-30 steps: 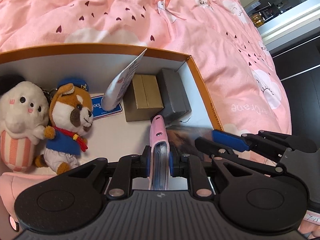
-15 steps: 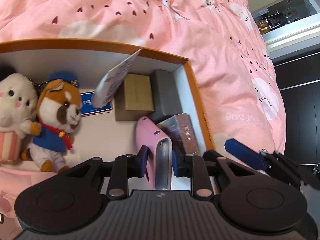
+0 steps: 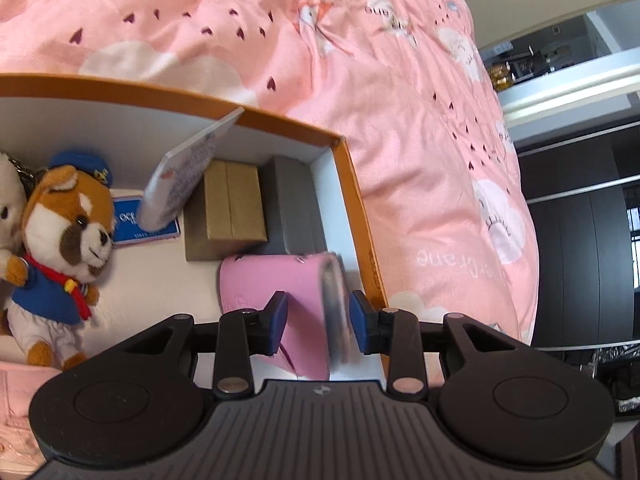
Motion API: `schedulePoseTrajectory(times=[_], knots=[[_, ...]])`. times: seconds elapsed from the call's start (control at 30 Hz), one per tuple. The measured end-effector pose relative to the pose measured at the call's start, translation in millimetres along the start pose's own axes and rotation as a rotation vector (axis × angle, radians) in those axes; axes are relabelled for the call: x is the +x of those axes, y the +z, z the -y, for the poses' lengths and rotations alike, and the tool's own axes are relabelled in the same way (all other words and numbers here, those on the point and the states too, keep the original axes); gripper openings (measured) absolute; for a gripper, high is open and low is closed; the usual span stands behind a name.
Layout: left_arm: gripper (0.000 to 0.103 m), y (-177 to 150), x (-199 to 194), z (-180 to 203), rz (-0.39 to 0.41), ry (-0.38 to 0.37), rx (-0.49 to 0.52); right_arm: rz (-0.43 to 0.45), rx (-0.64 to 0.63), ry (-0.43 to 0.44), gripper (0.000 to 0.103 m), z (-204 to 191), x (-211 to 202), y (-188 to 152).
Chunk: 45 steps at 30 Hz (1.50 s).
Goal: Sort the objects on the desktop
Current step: 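Release the pink case and card box inside and lift both tools, then move both tools toward the pink selfie stick and yellow tape measure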
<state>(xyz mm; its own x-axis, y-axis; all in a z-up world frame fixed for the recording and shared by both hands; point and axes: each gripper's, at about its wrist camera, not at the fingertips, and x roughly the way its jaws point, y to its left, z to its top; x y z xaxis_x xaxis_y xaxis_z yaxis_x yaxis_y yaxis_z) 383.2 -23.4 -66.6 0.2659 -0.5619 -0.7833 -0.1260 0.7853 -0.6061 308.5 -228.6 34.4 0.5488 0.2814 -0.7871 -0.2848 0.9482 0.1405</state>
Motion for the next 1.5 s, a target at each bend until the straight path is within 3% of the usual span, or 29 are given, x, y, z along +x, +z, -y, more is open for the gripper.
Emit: schedulePoseTrajectory(times=[0.3,0.53,0.67,0.8,0.97,1.17,1.5], knots=[[0.039,0.9,-8.7,-5.6,0.05,-0.006,0.002,0.068,0.068,0.011,0.042,4.4,-15.9,-30.4],[0.039,-32.4,-57.0,26.7,0.266,0.126,0.264,0.227,0.155,-0.042,0.045,-10.0,-32.9,-71.5],[0.039,-59.1,-91.8,36.7,0.372,0.124,0.365,0.279,0.158,-0.081,0.045,-21.9,-42.3,-88.6],[0.039,-93.4,-114.7,46.7,0.417,0.116,0.47,0.307,0.195,-0.136,0.045,-38.9,-58.8,-117.0],[0.039,-140.3,-135.9,48.7,0.43,0.088,0.557,0.247,0.187,-0.155,0.045,-48.3,-62.2,-143.0],[0.039,-185.8,-139.8,41.2,0.379,0.069,0.621,0.152,0.094,-0.155,0.048,-53.8,-63.9,-172.2],[0.039,-231.1,-91.8,7.2,0.219,0.175,0.672,-0.039,0.002,-0.09,0.05,-51.8,-40.2,-208.4]])
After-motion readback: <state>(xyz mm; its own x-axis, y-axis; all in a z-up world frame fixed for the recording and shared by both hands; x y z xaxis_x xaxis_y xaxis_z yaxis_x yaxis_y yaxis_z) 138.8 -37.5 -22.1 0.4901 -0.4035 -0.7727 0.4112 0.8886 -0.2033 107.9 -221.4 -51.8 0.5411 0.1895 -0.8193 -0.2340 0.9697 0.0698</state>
